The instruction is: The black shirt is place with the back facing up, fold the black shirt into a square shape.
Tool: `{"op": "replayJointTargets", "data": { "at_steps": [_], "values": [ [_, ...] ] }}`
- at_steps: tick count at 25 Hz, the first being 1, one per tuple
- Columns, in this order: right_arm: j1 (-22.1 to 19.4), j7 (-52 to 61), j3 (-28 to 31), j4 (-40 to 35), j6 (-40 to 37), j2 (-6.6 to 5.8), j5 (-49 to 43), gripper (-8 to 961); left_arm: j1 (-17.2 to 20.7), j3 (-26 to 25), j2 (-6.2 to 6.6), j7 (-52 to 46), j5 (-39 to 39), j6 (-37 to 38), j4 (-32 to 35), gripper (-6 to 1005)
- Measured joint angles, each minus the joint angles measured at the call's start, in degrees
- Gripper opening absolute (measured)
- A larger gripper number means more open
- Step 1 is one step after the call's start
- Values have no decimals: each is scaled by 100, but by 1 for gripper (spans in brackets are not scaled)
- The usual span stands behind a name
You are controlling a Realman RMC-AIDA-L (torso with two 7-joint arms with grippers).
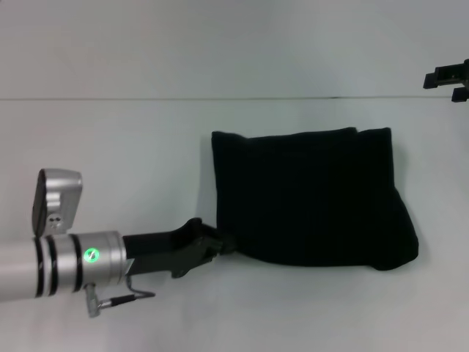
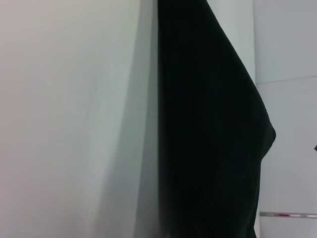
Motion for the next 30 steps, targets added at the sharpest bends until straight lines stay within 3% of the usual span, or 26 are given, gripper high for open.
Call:
{"op": "replayJointTargets", "data": {
  "at_steps": [4, 12, 16, 21, 25, 30],
  "values": [
    [25, -1, -5, 4, 10, 6, 3, 732, 112, -94, 12, -9, 264, 223, 139, 62],
    [38, -9, -14, 6, -12, 8, 3, 733, -10, -109, 132, -120, 752, 383, 253, 80],
    [30, -252, 53, 4, -104, 2, 123, 737, 37, -195, 322, -34, 1071, 784, 834, 146],
    [-133, -1072, 146, -3, -309, 26, 804, 744, 55, -1050, 601, 993, 1078, 1703, 1446, 315],
    [-610, -2713, 205, -152, -494, 341, 1730, 740, -56, -1319, 622, 2540, 736, 2025, 1423, 499],
    [-1415, -4843, 294, -307, -714, 825, 2614, 735, -261, -1306, 549, 4113, 689, 1948, 1375, 609]
  ]
}}
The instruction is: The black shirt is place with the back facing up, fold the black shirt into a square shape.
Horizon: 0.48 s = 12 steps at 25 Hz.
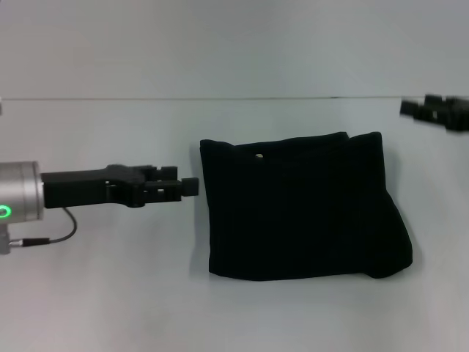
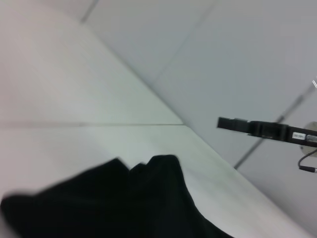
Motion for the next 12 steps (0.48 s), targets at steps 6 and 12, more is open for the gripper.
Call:
{"op": "replayJointTargets", "data": {
  "at_steps": [6, 12],
  "values": [
    [-671, -1274, 74, 4, -700, 235, 288, 730, -289, 526, 15, 594, 5, -185, 43, 740],
    [-846, -1485, 70, 219, -754, 278, 197, 730, -490, 872, -169, 484, -8, -579, 49, 921]
  ]
}}
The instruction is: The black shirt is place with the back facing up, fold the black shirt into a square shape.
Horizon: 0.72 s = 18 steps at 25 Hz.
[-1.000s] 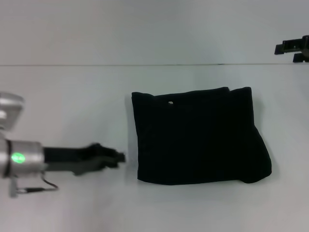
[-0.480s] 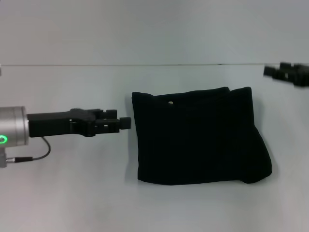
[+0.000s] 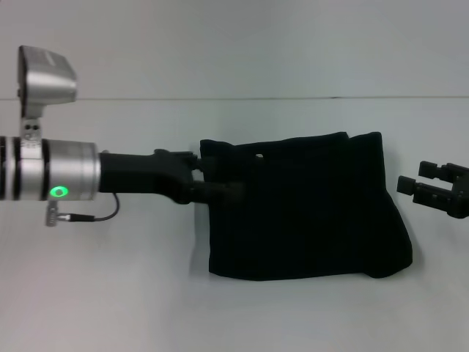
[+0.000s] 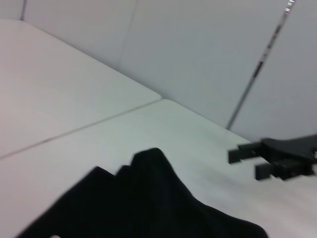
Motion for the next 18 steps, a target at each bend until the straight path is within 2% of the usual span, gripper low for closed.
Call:
{"op": "replayJointTargets", "data": {
  "at_steps": [3, 4, 6, 11, 18],
  "values": [
    [73, -4, 31, 187, 131, 3, -32, 730, -80, 16, -200, 7, -11, -602, -65, 921],
    [142, -15, 8, 311, 142, 8, -36, 729, -80, 16, -200, 7, -11, -602, -65, 921],
    [169, -36, -8, 358, 137, 16, -42, 729, -124, 90, -304, 52, -12, -713, -115, 922],
    [215, -213, -26, 451, 83, 104, -75, 729, -54, 425, -320, 49, -13, -636, -120, 922],
    [217, -234, -30, 547, 104, 177, -76, 729, 148, 417, -365, 216, -376, -800, -108, 922]
  ]
}}
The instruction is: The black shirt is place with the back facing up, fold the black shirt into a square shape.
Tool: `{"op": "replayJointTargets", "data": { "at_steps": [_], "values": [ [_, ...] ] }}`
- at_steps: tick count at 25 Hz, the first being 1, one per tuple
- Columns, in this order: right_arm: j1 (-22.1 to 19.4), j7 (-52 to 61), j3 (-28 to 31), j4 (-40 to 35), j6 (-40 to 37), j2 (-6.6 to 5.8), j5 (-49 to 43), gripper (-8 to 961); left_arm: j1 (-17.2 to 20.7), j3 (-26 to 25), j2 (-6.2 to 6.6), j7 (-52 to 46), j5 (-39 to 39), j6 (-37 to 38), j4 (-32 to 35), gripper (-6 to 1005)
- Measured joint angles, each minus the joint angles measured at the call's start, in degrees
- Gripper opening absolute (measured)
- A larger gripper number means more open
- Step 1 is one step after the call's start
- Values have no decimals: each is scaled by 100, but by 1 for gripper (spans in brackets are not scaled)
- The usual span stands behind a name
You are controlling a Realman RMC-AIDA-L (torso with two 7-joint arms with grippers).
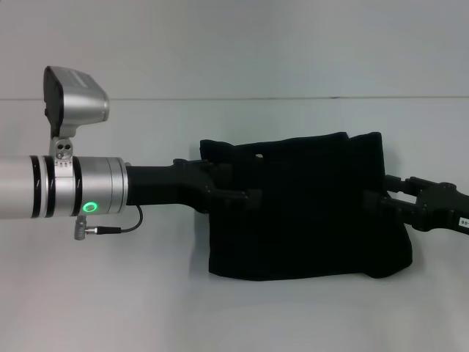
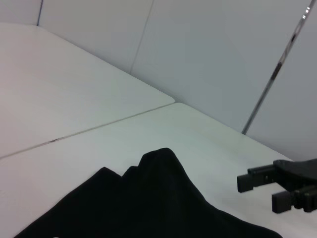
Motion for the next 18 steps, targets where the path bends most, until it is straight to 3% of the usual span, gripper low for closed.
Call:
{"op": "replayJointTargets", "data": {
  "at_steps": [18],
  "values": [
    [-104, 315, -18, 239, -209, -126, -29, 729, -44, 274, -25, -55, -112, 156, -136, 922]
  ]
}}
